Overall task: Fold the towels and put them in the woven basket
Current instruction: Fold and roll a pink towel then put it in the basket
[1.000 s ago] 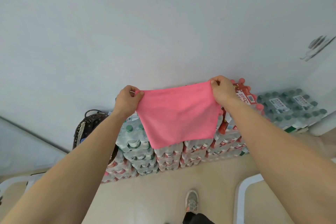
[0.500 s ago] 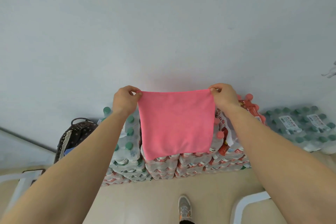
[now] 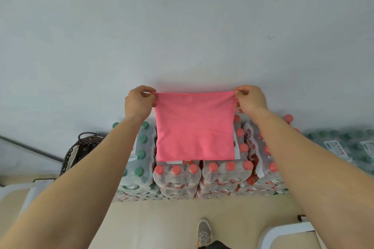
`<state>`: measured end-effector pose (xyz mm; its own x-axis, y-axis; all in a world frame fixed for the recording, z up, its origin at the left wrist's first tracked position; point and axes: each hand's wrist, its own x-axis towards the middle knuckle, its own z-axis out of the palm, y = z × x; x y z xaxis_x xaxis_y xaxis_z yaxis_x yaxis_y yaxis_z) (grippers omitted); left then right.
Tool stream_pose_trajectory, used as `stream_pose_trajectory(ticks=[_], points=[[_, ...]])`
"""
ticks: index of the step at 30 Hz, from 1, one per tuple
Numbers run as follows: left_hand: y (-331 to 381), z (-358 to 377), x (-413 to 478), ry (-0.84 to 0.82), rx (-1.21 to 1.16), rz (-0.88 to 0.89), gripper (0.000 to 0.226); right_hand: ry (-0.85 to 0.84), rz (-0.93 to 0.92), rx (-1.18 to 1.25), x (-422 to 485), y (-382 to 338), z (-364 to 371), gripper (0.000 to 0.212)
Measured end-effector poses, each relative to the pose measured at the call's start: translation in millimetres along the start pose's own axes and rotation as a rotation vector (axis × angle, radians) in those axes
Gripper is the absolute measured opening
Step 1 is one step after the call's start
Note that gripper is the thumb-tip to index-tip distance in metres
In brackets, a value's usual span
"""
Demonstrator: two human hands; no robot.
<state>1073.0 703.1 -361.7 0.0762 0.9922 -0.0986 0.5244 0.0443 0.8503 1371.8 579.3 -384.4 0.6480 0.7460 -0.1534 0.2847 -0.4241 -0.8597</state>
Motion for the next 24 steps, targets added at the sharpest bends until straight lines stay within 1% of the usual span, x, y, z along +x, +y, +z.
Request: stream_pose_trajectory(ticks=[4,7,10,15,16,19,24], points=[[-5.5,-0.6,-6.4,-0.026,0.005,-0.018,0.016,-0.025,0.033,0.021,-9.9,5.0,-2.5,0.018],[-22.5,4.0,-21.5,-0.049,0.0,-0.064,0.007,-0.062,0.107,0.028,-28.5,23.9,0.9,0.017],[-48.9,10.3,-38.7,-0.032,-0.018,-0.131,0.013,-0.088,0.149,0.003,-51.9,52.3,8.6,0.018],[-91.5,20.8,-62.2,-0.085,0.108,-0.179,0.008,-0.121,0.167,-0.096,-83.5,91.0,21.1,0.001],[-96.1,22.7,-66.6,-0.095,0.118,-0.184,0.007,-0.125,0.175,-0.11,-87.9,96.3,23.5,0.005],[-103.5,25.8,-75.5,-0.083,0.164,-0.169,0.006,-0.124,0.188,-0.137,-97.1,104.9,29.4,0.012],[-110.9,28.5,-81.9,-0.072,0.272,-0.096,0.005,-0.106,0.206,-0.148,-102.8,109.7,35.8,0.011]])
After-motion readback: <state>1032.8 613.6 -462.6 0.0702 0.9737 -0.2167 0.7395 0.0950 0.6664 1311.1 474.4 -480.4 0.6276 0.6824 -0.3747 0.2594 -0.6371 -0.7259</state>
